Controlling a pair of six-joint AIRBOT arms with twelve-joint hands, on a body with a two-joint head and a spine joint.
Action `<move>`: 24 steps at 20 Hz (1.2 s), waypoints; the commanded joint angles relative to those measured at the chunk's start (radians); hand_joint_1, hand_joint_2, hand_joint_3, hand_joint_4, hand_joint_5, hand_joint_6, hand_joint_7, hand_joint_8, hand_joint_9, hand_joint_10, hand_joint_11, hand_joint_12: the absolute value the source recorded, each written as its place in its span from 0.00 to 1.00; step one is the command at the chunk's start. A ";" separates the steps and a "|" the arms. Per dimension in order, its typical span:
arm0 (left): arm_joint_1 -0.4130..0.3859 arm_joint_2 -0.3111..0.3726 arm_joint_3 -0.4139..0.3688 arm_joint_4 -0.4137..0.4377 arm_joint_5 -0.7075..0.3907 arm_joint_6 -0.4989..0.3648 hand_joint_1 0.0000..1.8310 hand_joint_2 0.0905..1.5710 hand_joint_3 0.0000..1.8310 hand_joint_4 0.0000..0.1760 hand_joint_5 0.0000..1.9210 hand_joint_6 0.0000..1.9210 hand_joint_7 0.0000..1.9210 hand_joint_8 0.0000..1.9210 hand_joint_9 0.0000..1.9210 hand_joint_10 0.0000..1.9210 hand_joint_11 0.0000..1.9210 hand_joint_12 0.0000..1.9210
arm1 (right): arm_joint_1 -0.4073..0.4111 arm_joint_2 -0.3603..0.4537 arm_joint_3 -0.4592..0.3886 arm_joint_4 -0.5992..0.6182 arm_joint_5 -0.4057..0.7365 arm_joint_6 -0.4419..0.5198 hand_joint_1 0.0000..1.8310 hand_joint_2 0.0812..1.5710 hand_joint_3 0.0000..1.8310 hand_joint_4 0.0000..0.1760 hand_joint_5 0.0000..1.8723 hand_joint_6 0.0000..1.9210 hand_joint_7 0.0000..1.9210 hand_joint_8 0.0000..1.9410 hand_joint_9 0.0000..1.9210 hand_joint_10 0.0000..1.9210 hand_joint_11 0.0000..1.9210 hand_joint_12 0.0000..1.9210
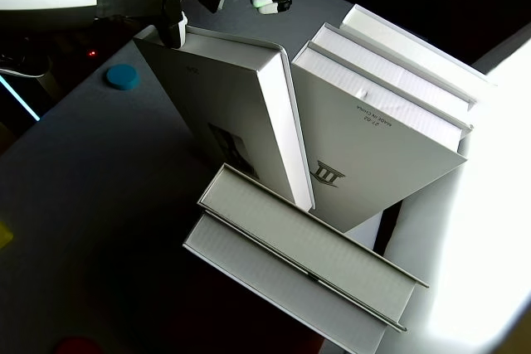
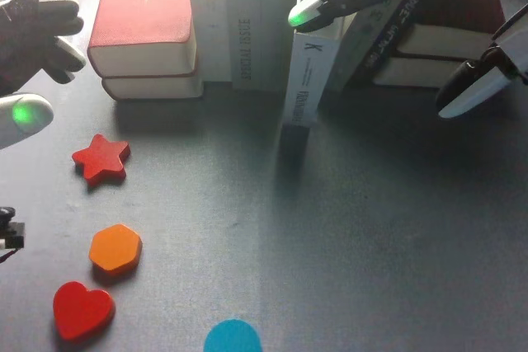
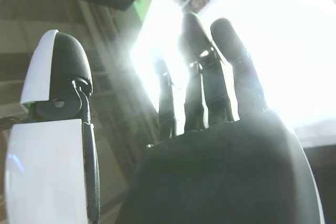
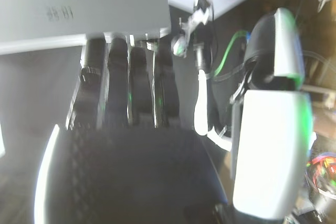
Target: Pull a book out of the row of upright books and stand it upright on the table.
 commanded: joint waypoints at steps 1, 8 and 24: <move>-0.005 -0.005 -0.001 -0.033 -0.113 -0.011 0.60 0.57 0.00 0.23 0.25 0.24 0.14 0.41 0.18 0.66 0.07 0.90 | 0.019 0.006 -0.006 0.047 -0.025 0.004 0.51 0.54 0.00 0.15 0.18 0.00 0.10 0.00 0.10 0.00 0.00 0.69; -0.004 -0.008 -0.001 -0.033 -0.112 -0.011 0.61 0.57 0.00 0.14 0.27 0.21 0.15 0.39 0.20 0.64 0.10 0.89 | 0.076 0.045 -0.046 0.022 -0.015 -0.001 0.50 0.57 0.00 0.73 0.16 0.00 0.11 0.00 0.13 0.01 0.00 0.76; -0.014 -0.017 0.003 -0.020 -0.099 -0.011 0.60 0.59 0.00 0.13 0.33 0.03 0.27 0.12 0.22 0.63 0.14 0.87 | 0.160 0.064 -0.062 -0.089 -0.033 0.003 0.47 0.58 0.00 0.56 0.14 0.00 0.05 0.00 0.04 0.00 0.00 0.57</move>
